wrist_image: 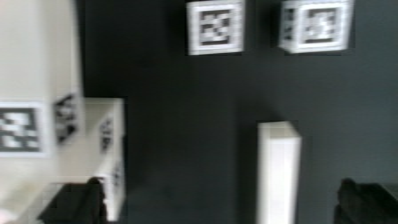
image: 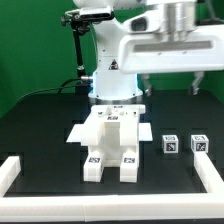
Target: Assemble chair
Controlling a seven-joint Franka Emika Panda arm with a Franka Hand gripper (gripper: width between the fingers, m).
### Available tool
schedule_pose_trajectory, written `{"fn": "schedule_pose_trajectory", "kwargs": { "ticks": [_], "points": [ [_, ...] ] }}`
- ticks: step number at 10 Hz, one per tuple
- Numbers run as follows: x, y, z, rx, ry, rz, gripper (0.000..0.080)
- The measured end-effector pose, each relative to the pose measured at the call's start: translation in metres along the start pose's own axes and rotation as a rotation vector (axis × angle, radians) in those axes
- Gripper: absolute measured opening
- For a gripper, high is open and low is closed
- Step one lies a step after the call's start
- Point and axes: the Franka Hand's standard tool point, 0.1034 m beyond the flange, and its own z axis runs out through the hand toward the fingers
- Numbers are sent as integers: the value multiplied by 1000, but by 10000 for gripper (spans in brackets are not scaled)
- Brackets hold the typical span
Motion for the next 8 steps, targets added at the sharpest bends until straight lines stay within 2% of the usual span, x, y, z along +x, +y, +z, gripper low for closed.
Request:
{"fn": "schedule_pose_trajectory", "kwargs": {
  "ticks": [1, 2, 5, 7, 8],
  "points": [
    [-2, -12, 2, 1, 12, -7, 649],
    [-5, -17, 7, 4, 20, -15, 649],
    [-4, -15, 8, 4, 23, -14, 649],
    [-24, -25, 38, -2, 11, -26, 649],
    [-28, -32, 53, -5, 10, -34, 649]
  ]
}}
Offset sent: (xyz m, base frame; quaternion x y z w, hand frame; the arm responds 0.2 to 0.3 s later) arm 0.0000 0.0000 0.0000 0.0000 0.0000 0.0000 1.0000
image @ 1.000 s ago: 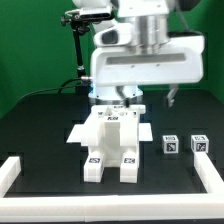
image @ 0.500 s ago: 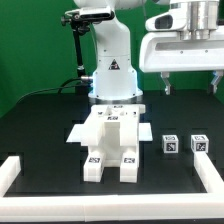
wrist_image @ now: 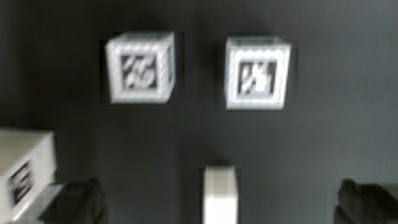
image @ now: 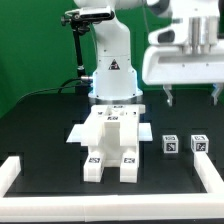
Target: Assemble chair
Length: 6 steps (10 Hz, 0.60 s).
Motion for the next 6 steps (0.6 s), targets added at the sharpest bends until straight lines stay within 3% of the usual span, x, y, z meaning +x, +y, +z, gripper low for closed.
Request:
{"fn": "schedule_pose_trajectory", "kwargs": {
  "ticks": [3, 6],
  "points": [
    [-5, -7, 34, 0, 3, -1, 649],
    [-9, -24, 57, -1, -9, 1, 649]
  ]
}}
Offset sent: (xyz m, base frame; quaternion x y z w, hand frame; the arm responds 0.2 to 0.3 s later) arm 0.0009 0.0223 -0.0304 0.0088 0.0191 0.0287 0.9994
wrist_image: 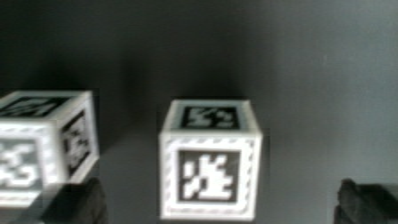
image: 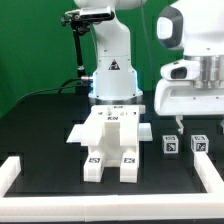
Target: Assemble chair
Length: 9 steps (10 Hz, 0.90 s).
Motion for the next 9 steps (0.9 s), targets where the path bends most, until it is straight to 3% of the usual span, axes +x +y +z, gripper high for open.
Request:
{"fn": "schedule_pose_trajectory", "kwargs": {
  "ticks": [3, 5, 8, 9],
  "points": [
    [-3, -6, 14, -8, -13, -14, 649],
    [-3, -6, 13, -7, -13, -15, 649],
    [-3, -6, 13, -8, -13, -15, 283],
    [-3, -6, 13, -8, -13, -15, 283]
  ]
}}
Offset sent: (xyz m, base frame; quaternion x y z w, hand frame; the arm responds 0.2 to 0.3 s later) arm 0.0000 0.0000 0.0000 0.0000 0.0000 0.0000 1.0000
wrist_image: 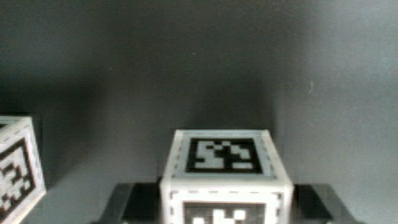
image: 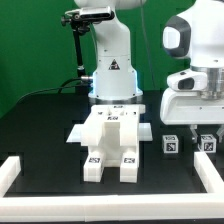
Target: Assemble chair
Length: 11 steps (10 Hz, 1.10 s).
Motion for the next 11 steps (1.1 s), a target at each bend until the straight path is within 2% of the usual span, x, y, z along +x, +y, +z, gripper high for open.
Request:
{"fn": "schedule_pose_trajectory", "kwargs": {
  "ticks": [5, 6, 7, 8, 9, 10, 11],
  "points": [
    [1, 1, -1, -1, -1, -8, 284],
    [1, 16, -16, -19, -45, -68, 284],
    [8, 31, -48, -18, -56, -84, 284],
    [13, 46, -76, -10, -60, -113, 284],
    [17, 61, -96, -2, -66, -136, 284],
    [24, 82, -120, 6, -79, -157, 284],
    [34, 99, -136, 14, -54, -156, 284]
  ]
}}
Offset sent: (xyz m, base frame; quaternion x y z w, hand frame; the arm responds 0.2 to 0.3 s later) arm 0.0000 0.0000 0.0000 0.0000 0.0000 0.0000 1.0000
